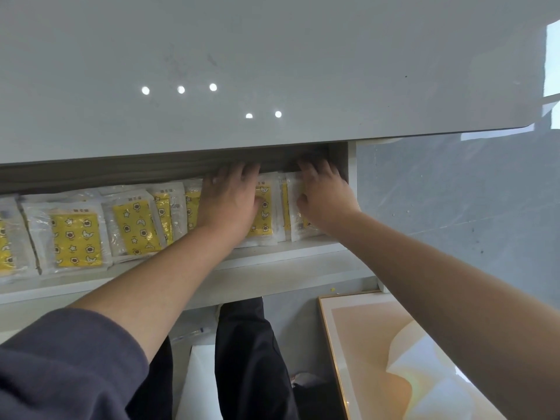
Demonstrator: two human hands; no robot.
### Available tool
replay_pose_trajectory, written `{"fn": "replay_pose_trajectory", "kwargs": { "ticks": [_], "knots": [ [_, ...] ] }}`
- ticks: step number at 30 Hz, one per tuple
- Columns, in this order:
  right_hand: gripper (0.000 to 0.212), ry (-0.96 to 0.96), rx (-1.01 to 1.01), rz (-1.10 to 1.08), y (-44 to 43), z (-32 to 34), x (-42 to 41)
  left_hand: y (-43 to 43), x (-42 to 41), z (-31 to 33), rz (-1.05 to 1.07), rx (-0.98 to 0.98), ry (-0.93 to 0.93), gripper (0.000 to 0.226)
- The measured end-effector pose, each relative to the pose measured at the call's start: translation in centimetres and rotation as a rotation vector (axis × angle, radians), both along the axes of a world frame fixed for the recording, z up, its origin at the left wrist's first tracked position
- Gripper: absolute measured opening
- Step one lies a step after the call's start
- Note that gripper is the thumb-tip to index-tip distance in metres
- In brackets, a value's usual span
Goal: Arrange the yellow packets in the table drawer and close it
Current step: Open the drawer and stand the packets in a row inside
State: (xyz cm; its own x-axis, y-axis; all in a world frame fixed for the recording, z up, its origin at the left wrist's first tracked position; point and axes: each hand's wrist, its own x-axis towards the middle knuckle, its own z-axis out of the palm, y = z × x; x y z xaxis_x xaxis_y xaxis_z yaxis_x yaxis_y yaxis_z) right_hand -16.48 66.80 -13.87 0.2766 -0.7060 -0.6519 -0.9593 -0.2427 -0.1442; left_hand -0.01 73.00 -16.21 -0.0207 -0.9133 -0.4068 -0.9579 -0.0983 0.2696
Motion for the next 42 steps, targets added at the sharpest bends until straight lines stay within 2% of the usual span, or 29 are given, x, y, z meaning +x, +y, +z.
{"fn": "replay_pose_trajectory", "kwargs": {
  "ticks": [3,6,8,11,13,15,19,21,24,26,31,34,37,42],
  "knots": [
    [0.047,-0.130,-0.101,-0.065,0.8,0.9,-0.2,0.3,0.7,0.3,-0.035,-0.033,-0.044,0.050],
    [0.033,-0.238,0.007,-0.284,1.8,1.4,0.4,0.1,1.2,0.3,-0.042,-0.013,-0.067,0.043],
    [0.030,-0.263,0.099,-0.395,2.4,1.2,0.7,0.0,1.4,0.4,-0.023,-0.045,-0.032,0.030],
    [0.030,-0.305,0.163,-0.454,3.2,1.2,1.3,-0.6,2.0,1.1,0.041,-0.117,0.158,0.014],
    [0.027,-0.351,0.205,-0.481,3.7,1.6,1.4,-1.3,1.8,2.0,0.101,-0.021,0.398,0.012],
    [0.012,-0.336,0.201,-0.478,4.1,1.9,1.1,-2.2,1.0,2.4,0.172,0.114,0.594,0.011],
    [0.017,-0.223,0.123,-0.493,3.8,1.8,-0.3,-3.5,-1.0,1.8,0.213,0.245,0.675,0.006],
    [0.012,-0.148,0.088,-0.477,3.3,1.9,-0.9,-3.9,-1.7,1.2,0.194,0.289,0.645,0.011],
    [0.029,0.004,0.051,-0.379,2.5,2.3,-1.6,-4.0,-2.4,0.3,0.147,0.284,0.546,0.024],
    [0.032,0.061,0.027,-0.307,2.0,2.7,-1.8,-4.1,-2.8,0.1,0.126,0.271,0.502,0.029],
    [0.042,0.020,-0.069,-0.070,1.4,2.8,-1.2,-3.6,-1.7,0.8,0.073,0.153,0.391,0.048],
    [0.065,-0.070,-0.048,0.140,1.3,1.8,-0.2,-2.6,0.5,1.0,0.014,0.134,0.241,0.060],
    [0.085,-0.022,0.043,0.281,0.9,0.7,0.9,-1.4,3.3,0.8,-0.075,0.180,0.176,0.077],
    [0.079,0.054,0.011,0.338,0.7,-0.4,0.6,0.3,8.0,1.0,-0.336,0.274,0.135,0.113]
  ]
}}
